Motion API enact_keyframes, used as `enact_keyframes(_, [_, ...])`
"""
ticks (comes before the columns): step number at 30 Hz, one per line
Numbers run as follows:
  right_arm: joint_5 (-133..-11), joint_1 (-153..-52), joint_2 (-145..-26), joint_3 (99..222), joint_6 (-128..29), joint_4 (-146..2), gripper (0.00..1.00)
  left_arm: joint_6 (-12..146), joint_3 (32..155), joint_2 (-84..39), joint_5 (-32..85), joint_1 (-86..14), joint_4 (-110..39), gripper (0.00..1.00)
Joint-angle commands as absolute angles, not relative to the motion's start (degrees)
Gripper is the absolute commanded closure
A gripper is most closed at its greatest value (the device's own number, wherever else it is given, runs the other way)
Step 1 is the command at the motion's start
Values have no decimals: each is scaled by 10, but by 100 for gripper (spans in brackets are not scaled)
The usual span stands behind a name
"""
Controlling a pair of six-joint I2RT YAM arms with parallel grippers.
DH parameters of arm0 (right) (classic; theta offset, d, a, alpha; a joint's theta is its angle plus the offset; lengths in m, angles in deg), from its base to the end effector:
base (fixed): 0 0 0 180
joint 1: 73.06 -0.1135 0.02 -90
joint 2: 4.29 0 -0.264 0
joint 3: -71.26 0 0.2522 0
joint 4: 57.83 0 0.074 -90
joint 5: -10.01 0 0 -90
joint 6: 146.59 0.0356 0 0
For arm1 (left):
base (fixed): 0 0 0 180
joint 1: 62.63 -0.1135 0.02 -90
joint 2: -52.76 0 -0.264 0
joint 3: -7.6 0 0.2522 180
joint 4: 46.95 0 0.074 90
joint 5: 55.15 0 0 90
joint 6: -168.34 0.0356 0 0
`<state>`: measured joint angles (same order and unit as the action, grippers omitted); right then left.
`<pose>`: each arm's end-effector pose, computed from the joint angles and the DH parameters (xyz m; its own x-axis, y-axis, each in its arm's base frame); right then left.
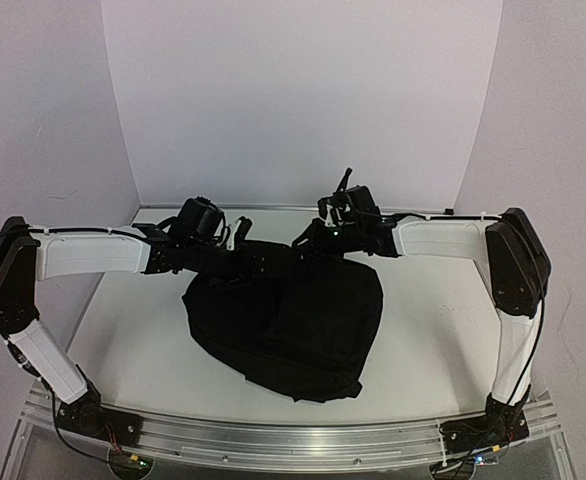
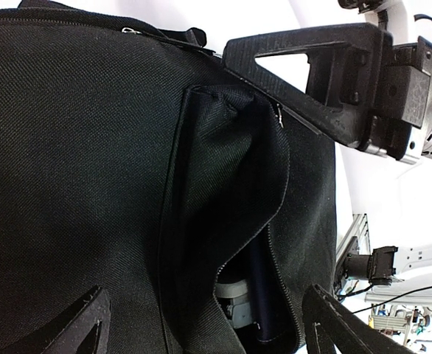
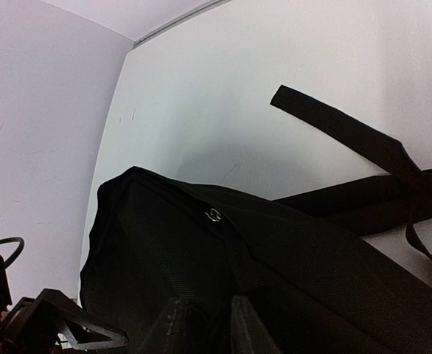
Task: Pack the student bag
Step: Zip the student bag at the center of the board.
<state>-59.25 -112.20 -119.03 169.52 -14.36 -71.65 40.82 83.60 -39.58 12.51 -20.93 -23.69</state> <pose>0.3527 0.3033 0.2276 -0.8459 0.1220 -0.5192 -0.3497 0.6082 0.7126 0.2562 -0.2464 0.2382 -0.8854 0.0344 -0.4636 0.3716 0.6515 -0.6614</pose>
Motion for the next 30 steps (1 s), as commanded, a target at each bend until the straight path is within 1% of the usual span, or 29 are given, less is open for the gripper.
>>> enact_keyframes(1, [-584, -1123, -1165, 1694, -139, -711, 89, 405, 849, -396, 128, -209, -246, 10])
enact_keyframes(3, [-582, -1123, -1159, 1694, -137, -711, 96, 405, 848, -395, 130, -209, -245, 10])
enact_keyframes(5, [-586, -1123, -1149, 1691, -134, -710, 100, 405, 847, -395, 132, -209, -245, 10])
enact_keyframes(13, [-579, -1123, -1083, 1661, -138, -697, 100, 401, 843, -392, 140, -209, -246, 10])
enact_keyframes(20, [-564, -1124, -1066, 1601, -124, -672, 100, 392, 853, -403, 136, -209, -259, 10])
enact_keyframes(25, [-550, -1128, -1056, 1552, -95, -624, 100, 369, 887, -427, 132, -209, -287, 9])
enact_keyframes(30, [-549, -1136, -1049, 1530, -77, -600, 100, 356, 928, -466, 129, -209, -302, 9])
